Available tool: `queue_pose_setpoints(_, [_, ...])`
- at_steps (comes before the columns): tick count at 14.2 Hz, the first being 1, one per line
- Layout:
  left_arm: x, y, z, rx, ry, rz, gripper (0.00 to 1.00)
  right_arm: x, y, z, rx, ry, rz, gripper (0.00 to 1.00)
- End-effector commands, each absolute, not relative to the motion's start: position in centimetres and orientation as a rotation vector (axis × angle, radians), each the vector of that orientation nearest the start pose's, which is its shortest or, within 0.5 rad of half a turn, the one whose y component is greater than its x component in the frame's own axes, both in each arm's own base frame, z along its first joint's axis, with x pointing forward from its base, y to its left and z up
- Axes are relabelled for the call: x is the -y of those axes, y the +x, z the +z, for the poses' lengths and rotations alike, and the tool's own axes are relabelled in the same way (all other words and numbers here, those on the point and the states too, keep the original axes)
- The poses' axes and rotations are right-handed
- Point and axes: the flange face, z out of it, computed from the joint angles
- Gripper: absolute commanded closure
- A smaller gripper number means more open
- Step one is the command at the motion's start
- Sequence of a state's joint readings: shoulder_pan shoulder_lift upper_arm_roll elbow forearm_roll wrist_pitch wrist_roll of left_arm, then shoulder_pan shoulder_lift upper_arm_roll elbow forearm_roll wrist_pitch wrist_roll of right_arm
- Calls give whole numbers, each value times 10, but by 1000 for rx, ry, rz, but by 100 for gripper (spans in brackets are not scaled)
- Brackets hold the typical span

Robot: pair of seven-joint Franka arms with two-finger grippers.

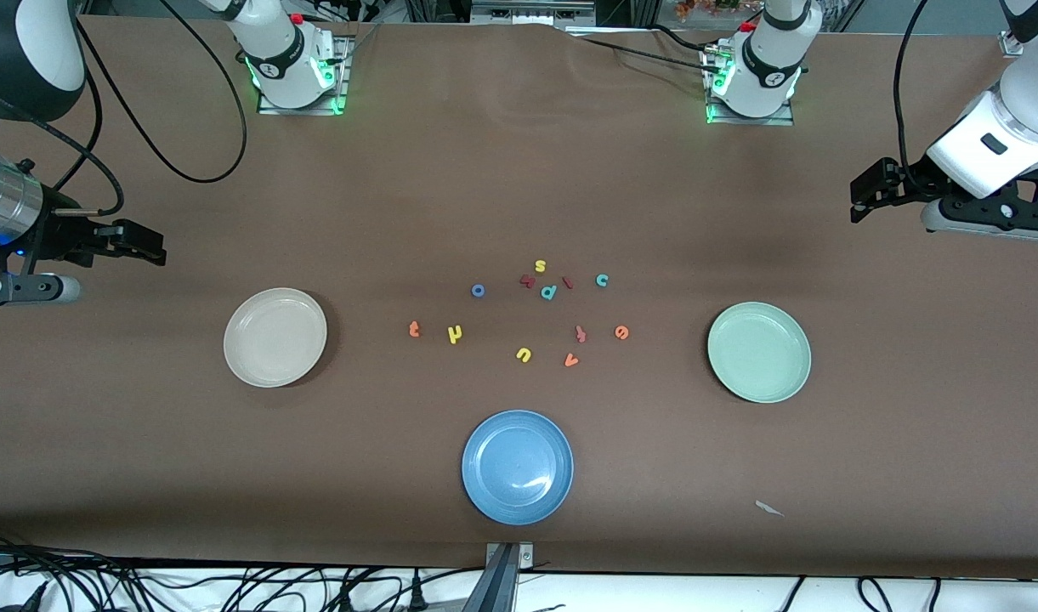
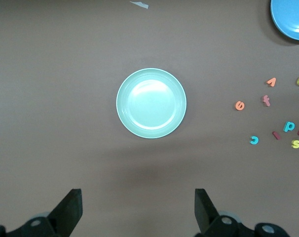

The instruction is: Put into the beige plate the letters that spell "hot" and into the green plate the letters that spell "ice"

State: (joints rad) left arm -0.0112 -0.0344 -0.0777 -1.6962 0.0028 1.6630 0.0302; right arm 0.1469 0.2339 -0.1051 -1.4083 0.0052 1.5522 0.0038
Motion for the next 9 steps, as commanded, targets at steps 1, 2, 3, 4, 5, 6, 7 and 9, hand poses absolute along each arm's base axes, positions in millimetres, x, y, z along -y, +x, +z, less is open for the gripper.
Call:
queue_pose_setpoints(1, [48,543,601,-211,-3145,3,0,-35,615,565,41,-3155,135,0])
queue_pose_setpoints(2, [48,543,601,-211,-3145,8,0,-35,615,565,43,-3155,135,0])
queue_pose_setpoints(3, [49,543,602,-213,-3145,5,0,-35,615,565,43,-3155,133,0])
queue_pose_setpoints(4, [49,543,602,-213,-3145,8,0,-35,615,565,43,-3155,135,0])
queue_pose_setpoints(5, [49,542,602,-216,-3144,13,0,-35,615,564,43,-3155,135,0])
queue_pose_setpoints(6, [48,542,602,-214,-3143,17,0,-35,615,564,43,-3155,135,0])
queue_pose_setpoints(7, [48,542,603,-214,-3143,20,0,-35,615,564,41,-3155,138,0])
queue_pose_setpoints(9, [51,540,605,-221,-3142,29,0,-36,615,565,43,-3155,133,0])
